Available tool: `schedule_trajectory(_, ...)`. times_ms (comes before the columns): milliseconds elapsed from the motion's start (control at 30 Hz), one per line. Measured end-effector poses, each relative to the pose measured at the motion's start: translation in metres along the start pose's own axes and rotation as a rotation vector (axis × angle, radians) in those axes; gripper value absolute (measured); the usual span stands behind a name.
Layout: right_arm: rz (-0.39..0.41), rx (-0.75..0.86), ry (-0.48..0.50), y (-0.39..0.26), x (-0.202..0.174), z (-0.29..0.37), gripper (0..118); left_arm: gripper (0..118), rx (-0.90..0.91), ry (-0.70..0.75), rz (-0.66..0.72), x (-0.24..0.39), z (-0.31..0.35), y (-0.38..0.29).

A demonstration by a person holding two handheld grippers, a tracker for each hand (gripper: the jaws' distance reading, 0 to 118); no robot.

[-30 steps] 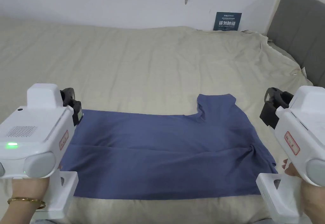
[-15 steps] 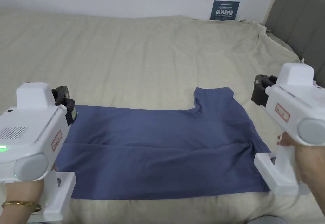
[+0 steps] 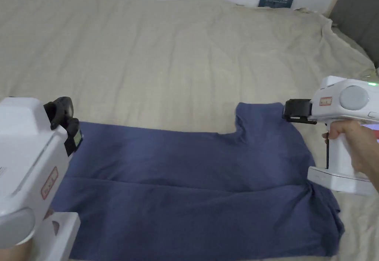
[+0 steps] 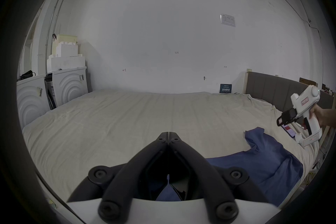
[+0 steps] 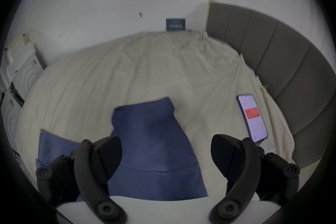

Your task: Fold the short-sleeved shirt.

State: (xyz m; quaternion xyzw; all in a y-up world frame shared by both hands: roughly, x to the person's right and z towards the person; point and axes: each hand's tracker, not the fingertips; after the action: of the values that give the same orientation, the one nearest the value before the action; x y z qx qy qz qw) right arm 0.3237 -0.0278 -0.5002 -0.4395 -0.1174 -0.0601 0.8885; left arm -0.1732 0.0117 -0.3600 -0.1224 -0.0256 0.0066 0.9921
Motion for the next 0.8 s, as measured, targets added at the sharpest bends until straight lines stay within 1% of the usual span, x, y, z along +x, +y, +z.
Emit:
schedule_trajectory(100, -0.061, -0.131, -0.027, -0.004, 0.007, -0.034, 102, 0, -0.003, 0.004, 0.012, -0.001, -0.01, 0.001)
schedule_trajectory(233, -0.057, -0.199, -0.103, -0.017, 0.008, -0.062, 102, 0, -0.016, 0.018, 0.018, -0.002, -0.024, -0.002)
schedule_trajectory(300, -0.066, -0.218, -0.136, -0.021, 0.006, -0.072, 99, 0, -0.031, 0.024, 0.02, -0.004, -0.031, -0.005)
schedule_trajectory(367, -0.083, -0.201, -0.134, -0.026, 0.005, -0.075, 86, 0, -0.054, 0.024, 0.026, -0.006, -0.037, -0.009)
schedule_trajectory(400, -0.097, -0.195, -0.13, -0.026, 0.005, -0.076, 75, 0, -0.065, 0.021, 0.029, -0.007, -0.039, -0.011)
schedule_trajectory(433, -0.115, -0.198, -0.116, -0.027, 0.005, -0.077, 57, 0, -0.077, 0.023, 0.028, -0.007, -0.041, -0.012)
schedule_trajectory(467, -0.134, -0.198, -0.088, -0.027, 0.006, -0.076, 46, 0, -0.097, 0.026, 0.024, -0.008, -0.044, -0.014)
schedule_trajectory(500, -0.137, -0.197, -0.083, -0.026, 0.005, -0.074, 39, 0, -0.113, 0.029, 0.022, -0.008, -0.047, -0.015)
schedule_trajectory(533, -0.123, -0.19, -0.087, -0.025, 0.003, -0.072, 24, 0, -0.126, 0.029, 0.026, -0.01, -0.05, -0.016)
schedule_trajectory(567, -0.115, -0.184, -0.075, -0.025, 0.001, -0.07, 4, 0, -0.149, 0.028, 0.036, -0.01, -0.052, -0.016)
schedule_trajectory(600, -0.118, -0.18, -0.079, -0.023, 0.0, -0.066, 3, 1, -0.178, 0.029, 0.064, -0.013, -0.057, -0.015)
schedule_trajectory(633, -0.115, -0.18, -0.081, -0.022, 0.0, -0.064, 2, 11, -0.215, 0.012, 0.087, -0.016, -0.063, -0.015)
schedule_trajectory(667, -0.093, -0.177, -0.08, -0.021, 0.0, -0.062, 2, 22, -0.256, 0.005, 0.109, -0.021, -0.071, -0.014)
schedule_trajectory(700, -0.077, -0.175, -0.078, -0.021, 0.0, -0.059, 2, 38, -0.307, -0.018, 0.136, -0.024, -0.08, -0.011)
schedule_trajectory(733, -0.074, -0.172, -0.074, -0.021, 0.0, -0.055, 2, 64, -0.345, -0.034, 0.156, -0.029, -0.091, -0.009)
schedule_trajectory(767, -0.077, -0.166, -0.068, -0.018, 0.004, -0.054, 2, 77, -0.377, -0.037, 0.158, -0.032, -0.101, -0.008)
schedule_trajectory(800, -0.081, -0.158, -0.059, -0.017, 0.005, -0.049, 2, 86, -0.411, -0.034, 0.152, -0.035, -0.114, -0.007)
